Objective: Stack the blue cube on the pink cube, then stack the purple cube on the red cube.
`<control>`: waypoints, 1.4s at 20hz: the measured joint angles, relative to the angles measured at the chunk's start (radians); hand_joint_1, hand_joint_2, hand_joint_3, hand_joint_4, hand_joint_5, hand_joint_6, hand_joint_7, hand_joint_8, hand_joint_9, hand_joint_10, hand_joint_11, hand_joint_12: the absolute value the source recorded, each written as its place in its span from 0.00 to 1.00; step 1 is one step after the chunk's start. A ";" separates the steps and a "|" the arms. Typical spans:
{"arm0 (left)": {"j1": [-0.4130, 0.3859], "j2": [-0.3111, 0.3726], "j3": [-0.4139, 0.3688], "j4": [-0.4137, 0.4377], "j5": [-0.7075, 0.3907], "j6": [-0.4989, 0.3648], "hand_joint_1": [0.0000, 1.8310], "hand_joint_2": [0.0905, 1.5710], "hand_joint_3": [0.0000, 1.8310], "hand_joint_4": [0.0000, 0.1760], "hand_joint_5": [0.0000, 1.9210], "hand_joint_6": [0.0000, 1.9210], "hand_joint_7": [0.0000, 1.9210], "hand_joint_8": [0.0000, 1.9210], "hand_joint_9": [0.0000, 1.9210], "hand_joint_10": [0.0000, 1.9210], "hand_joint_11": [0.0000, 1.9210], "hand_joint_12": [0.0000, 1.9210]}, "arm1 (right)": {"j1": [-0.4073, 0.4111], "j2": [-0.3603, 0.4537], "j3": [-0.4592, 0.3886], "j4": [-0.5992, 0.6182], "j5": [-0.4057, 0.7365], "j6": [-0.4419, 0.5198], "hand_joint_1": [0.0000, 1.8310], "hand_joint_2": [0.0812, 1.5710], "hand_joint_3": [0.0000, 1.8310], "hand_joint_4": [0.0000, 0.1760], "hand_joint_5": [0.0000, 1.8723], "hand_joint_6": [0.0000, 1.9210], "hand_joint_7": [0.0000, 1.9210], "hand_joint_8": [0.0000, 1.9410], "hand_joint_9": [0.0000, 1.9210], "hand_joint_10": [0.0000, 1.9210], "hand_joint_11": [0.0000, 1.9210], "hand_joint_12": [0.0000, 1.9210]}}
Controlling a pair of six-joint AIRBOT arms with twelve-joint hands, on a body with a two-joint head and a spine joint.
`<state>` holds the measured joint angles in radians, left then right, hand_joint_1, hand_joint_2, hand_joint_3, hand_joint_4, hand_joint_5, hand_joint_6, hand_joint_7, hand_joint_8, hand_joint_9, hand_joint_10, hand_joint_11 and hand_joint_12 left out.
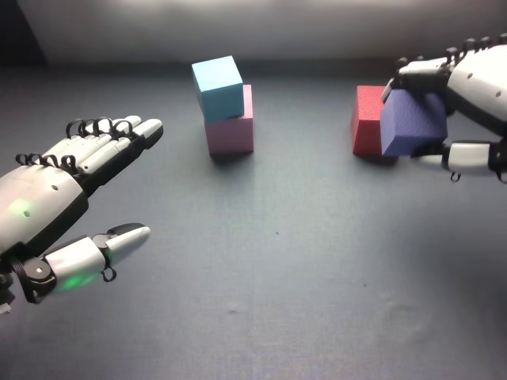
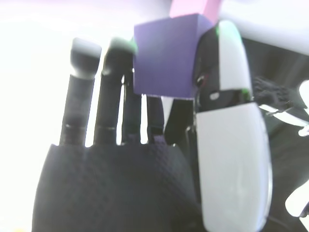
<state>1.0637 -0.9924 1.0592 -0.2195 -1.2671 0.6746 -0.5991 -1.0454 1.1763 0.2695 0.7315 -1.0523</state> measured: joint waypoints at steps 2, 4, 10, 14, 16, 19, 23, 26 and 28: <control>0.001 0.000 0.000 -0.001 0.001 0.000 0.33 0.85 0.00 0.70 0.02 0.00 0.00 0.00 0.00 0.00 0.00 0.00 | 0.037 -0.005 0.021 0.009 -0.019 -0.018 0.64 0.82 0.00 0.00 0.36 0.62 0.35 0.91 0.38 0.99 0.43 1.00; 0.001 0.000 0.000 -0.003 0.001 0.000 0.33 0.85 0.00 0.72 0.02 0.00 0.00 0.00 0.00 0.00 0.00 0.00 | 0.069 -0.024 0.047 0.011 -0.029 -0.024 0.64 0.81 0.00 0.00 0.38 0.62 0.33 0.90 0.25 0.97 0.30 1.00; 0.001 -0.018 0.019 -0.010 0.001 -0.019 0.32 0.85 0.00 0.77 0.02 0.00 0.00 0.00 0.00 0.00 0.00 0.00 | 0.149 -0.103 0.152 0.045 -0.138 -0.053 0.65 0.79 0.00 0.00 0.38 0.59 0.39 0.84 0.35 0.88 0.36 1.00; 0.005 -0.025 0.025 -0.002 -0.005 -0.028 0.30 0.85 0.00 0.71 0.02 0.00 0.00 0.00 0.00 0.00 0.00 0.00 | 0.167 -0.159 0.227 0.090 -0.193 -0.070 0.62 0.81 0.00 0.00 0.35 0.69 0.36 0.83 0.31 0.79 0.27 0.98; 0.007 -0.030 0.028 -0.005 0.002 -0.030 0.30 0.86 0.00 0.68 0.01 0.00 0.00 0.00 0.00 0.00 0.00 0.00 | 0.171 -0.182 0.250 0.101 -0.220 -0.071 0.61 0.82 0.00 0.00 0.38 0.73 0.32 0.80 0.27 0.65 0.19 0.94; 0.007 -0.034 0.029 -0.005 0.000 -0.031 0.33 0.85 0.00 0.68 0.02 0.00 0.00 0.00 0.00 0.00 0.00 0.00 | 0.171 -0.192 0.258 0.109 -0.247 -0.071 0.63 0.82 0.00 0.00 0.38 0.71 0.30 0.83 0.25 0.76 0.17 0.97; 0.007 -0.034 0.029 -0.005 -0.002 -0.038 0.33 0.85 0.00 0.71 0.02 0.00 0.00 0.00 0.00 0.00 0.00 0.00 | 0.171 -0.190 0.268 0.132 -0.253 -0.073 0.61 0.83 0.00 0.00 0.38 0.74 0.28 0.84 0.20 0.67 0.11 0.99; 0.013 -0.034 0.029 -0.005 -0.004 -0.041 0.31 0.85 0.00 0.78 0.02 0.00 0.00 0.00 0.00 0.00 0.00 0.00 | 0.171 -0.190 0.270 0.165 -0.262 -0.105 0.58 0.82 0.00 0.00 0.35 0.77 0.35 0.93 0.39 0.92 0.39 1.00; 0.013 -0.034 0.029 -0.007 -0.004 -0.041 0.31 0.85 0.00 0.78 0.02 0.00 0.00 0.00 0.00 0.00 0.00 0.00 | 0.171 -0.190 0.272 0.182 -0.268 -0.115 0.59 0.81 0.00 0.00 0.36 0.74 0.67 1.00 0.78 1.00 0.79 1.00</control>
<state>1.0763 -1.0260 1.0885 -0.2264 -1.2709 0.6334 -0.4282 -1.2354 1.4487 0.4515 0.4633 -1.1671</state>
